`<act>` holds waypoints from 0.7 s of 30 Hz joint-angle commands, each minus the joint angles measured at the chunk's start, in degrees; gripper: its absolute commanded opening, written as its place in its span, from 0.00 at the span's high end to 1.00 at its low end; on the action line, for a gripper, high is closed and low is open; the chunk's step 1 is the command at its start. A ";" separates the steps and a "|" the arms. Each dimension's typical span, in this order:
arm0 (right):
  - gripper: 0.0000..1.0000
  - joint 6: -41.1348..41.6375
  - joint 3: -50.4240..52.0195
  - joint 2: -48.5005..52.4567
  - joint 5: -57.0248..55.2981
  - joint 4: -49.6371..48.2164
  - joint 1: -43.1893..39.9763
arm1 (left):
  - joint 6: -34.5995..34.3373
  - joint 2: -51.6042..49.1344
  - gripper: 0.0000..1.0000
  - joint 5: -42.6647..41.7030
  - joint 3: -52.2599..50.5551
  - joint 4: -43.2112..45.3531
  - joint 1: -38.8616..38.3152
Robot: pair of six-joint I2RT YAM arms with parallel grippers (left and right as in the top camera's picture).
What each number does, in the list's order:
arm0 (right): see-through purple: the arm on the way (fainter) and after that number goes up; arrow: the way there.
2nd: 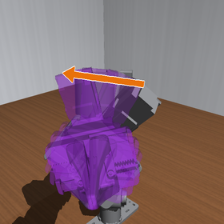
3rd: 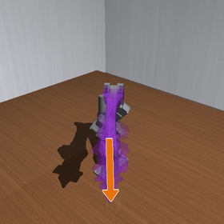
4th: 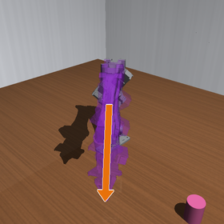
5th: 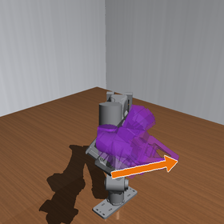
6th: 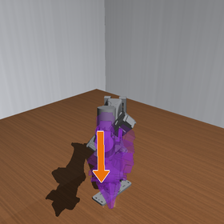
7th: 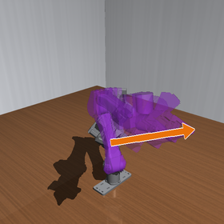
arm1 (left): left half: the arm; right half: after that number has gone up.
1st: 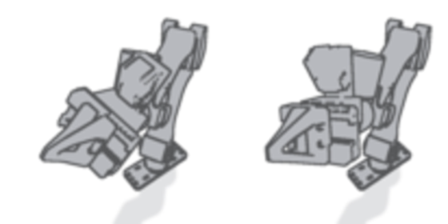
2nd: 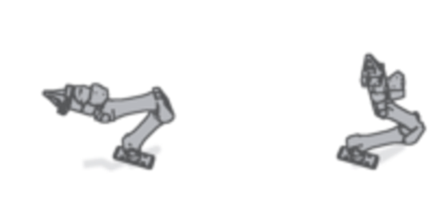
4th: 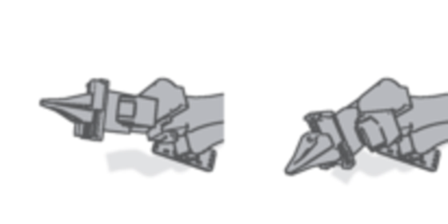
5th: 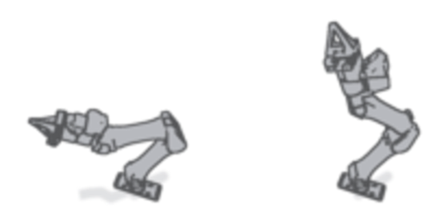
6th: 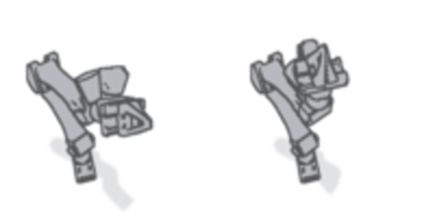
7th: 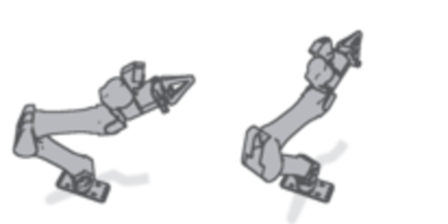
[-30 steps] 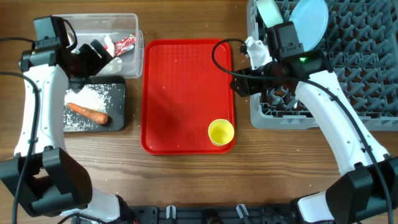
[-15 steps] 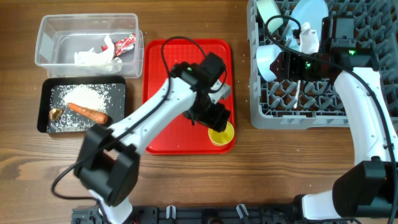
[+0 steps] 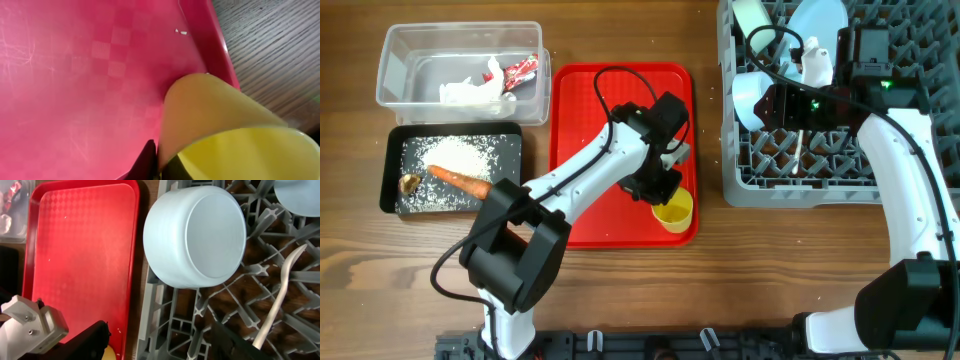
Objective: Sort waste into correct bins and load items into the dishwasher rack
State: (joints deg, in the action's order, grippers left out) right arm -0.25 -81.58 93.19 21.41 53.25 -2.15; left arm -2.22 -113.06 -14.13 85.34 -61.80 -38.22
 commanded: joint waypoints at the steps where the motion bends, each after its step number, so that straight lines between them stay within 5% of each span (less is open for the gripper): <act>1: 0.32 0.42 -1.33 -1.60 0.35 0.15 0.09 | -0.37 -0.04 0.96 -0.35 2.01 -0.72 0.55; 4: 0.32 0.28 -1.33 -1.60 8.13 -0.39 0.09 | -0.35 3.23 0.96 -8.55 12.11 -4.70 7.78; 12: 0.27 -5.84 -1.33 -1.53 57.59 -21.14 0.24 | -0.33 6.60 0.96 -68.37 16.79 13.75 32.81; 17: 0.20 6.38 -1.33 -1.53 62.23 -44.02 6.40 | -0.33 6.60 0.96 -73.55 16.79 16.63 32.17; 21: 0.15 6.86 -1.33 -1.42 57.90 -46.38 9.88 | 0.52 6.60 0.96 -73.48 16.79 16.87 29.79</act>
State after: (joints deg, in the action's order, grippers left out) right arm 5.17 -82.21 92.84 79.85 7.51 6.81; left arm -2.61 -107.33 -84.99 101.56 -45.30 -6.96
